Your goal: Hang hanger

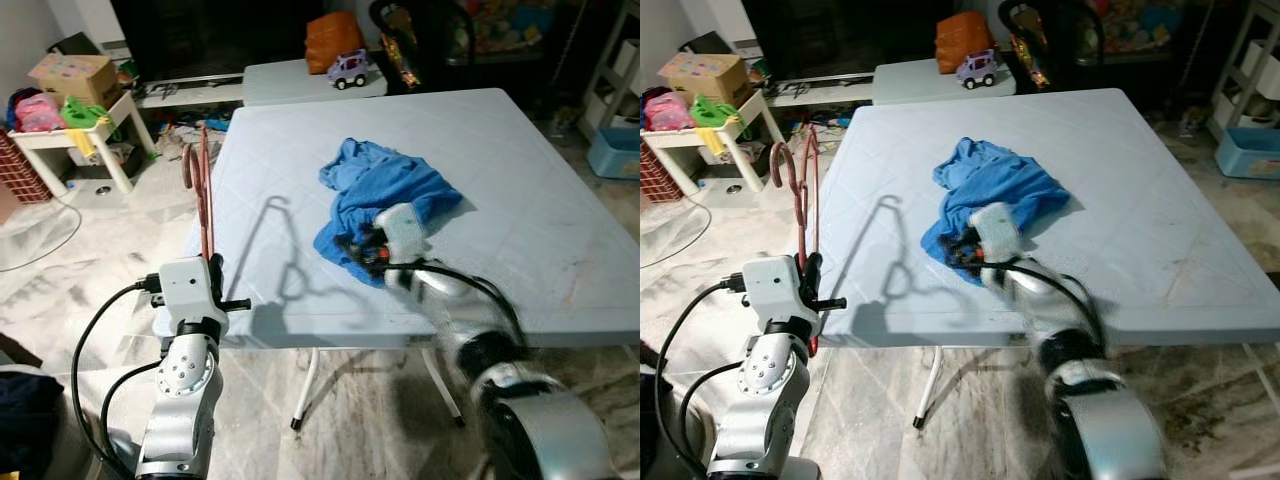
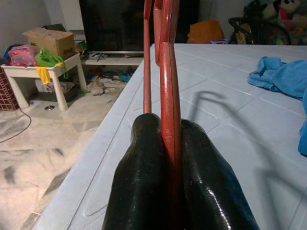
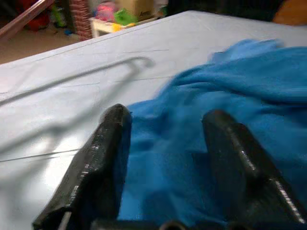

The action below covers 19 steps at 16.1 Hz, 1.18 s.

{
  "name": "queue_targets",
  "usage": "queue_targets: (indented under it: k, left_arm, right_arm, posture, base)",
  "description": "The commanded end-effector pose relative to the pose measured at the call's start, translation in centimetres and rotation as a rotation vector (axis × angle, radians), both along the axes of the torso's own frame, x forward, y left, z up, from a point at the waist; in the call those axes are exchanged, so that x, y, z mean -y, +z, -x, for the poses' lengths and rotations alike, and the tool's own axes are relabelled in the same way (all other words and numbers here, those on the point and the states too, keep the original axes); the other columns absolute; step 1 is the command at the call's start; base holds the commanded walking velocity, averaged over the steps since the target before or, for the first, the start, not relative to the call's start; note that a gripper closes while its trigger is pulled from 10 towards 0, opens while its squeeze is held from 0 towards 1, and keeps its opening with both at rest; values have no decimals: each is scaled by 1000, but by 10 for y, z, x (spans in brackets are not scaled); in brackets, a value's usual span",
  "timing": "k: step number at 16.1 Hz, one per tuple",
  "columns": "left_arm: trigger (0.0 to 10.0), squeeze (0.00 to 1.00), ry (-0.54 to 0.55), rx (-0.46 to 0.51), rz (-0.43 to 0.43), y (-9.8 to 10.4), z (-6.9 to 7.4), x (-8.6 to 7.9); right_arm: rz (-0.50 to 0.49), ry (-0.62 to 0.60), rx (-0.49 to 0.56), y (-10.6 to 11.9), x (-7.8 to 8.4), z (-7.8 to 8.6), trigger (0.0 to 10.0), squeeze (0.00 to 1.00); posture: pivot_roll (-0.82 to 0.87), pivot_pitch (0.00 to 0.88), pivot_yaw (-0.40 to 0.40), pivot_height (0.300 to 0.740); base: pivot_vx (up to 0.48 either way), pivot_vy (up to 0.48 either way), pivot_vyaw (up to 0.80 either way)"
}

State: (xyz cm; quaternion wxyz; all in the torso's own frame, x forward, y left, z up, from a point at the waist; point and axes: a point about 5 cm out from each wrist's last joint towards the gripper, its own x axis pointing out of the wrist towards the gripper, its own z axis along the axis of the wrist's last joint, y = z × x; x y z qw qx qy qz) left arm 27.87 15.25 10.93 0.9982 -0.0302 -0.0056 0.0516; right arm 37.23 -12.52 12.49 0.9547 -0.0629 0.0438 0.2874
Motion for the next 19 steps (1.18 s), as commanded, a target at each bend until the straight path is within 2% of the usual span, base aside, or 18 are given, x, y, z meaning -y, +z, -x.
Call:
queue_targets:
  k: [1, 3, 4, 6, 8, 10, 12, 19]
  left_arm:
    - [10000, 0, 4, -58, 0, -11, 3, -4]
    - [10000, 0, 5, -86, -15, -17, 11, -12]
    - [10000, 0, -9, -104, -18, -21, 18, -15]
    - [10000, 0, -70, -121, -2, -23, 25, -16]
    - [10000, 0, -168, -124, 29, -22, 33, -15]
    - [10000, 0, -185, -114, 21, -18, 36, -17]
    - [10000, 0, -179, -103, 21, -13, 36, -18]
    - [10000, 0, -204, -114, 20, -13, 32, -11]
  right_arm:
    - [-29, -13, 41, 11, 3, -3, 10000, 1000]
    - [-43, -97, 123, 19, 28, 3, 10000, 1000]
    - [-49, -192, 155, 21, 42, 6, 10000, 1000]
    - [-77, -285, 166, 19, 54, 13, 10000, 1000]
    - [-87, -345, 181, 16, 61, 27, 10000, 1000]
    - [-94, -365, 171, 13, 63, 36, 10000, 1000]
    - [-63, -348, 171, 8, 55, 46, 10000, 1000]
    - [-78, -312, 117, 7, 37, 49, 10000, 1000]
  posture:
    - [-27, 0, 53, 740]
    - [-39, 0, 62, 740]
    - [-45, 0, 73, 740]
    - [-49, 0, 84, 740]
    - [-56, 0, 95, 740]
    - [-60, 0, 102, 740]
    - [-64, 0, 104, 740]
    - [-64, 0, 96, 740]
  base:
    - [0, 0, 0]
    - [0, 0, 0]
    - [0, 0, 0]
    - [0, 0, 0]
    - [0, 0, 0]
    - [0, 0, 0]
    - [0, 0, 0]
    - [0, 0, 0]
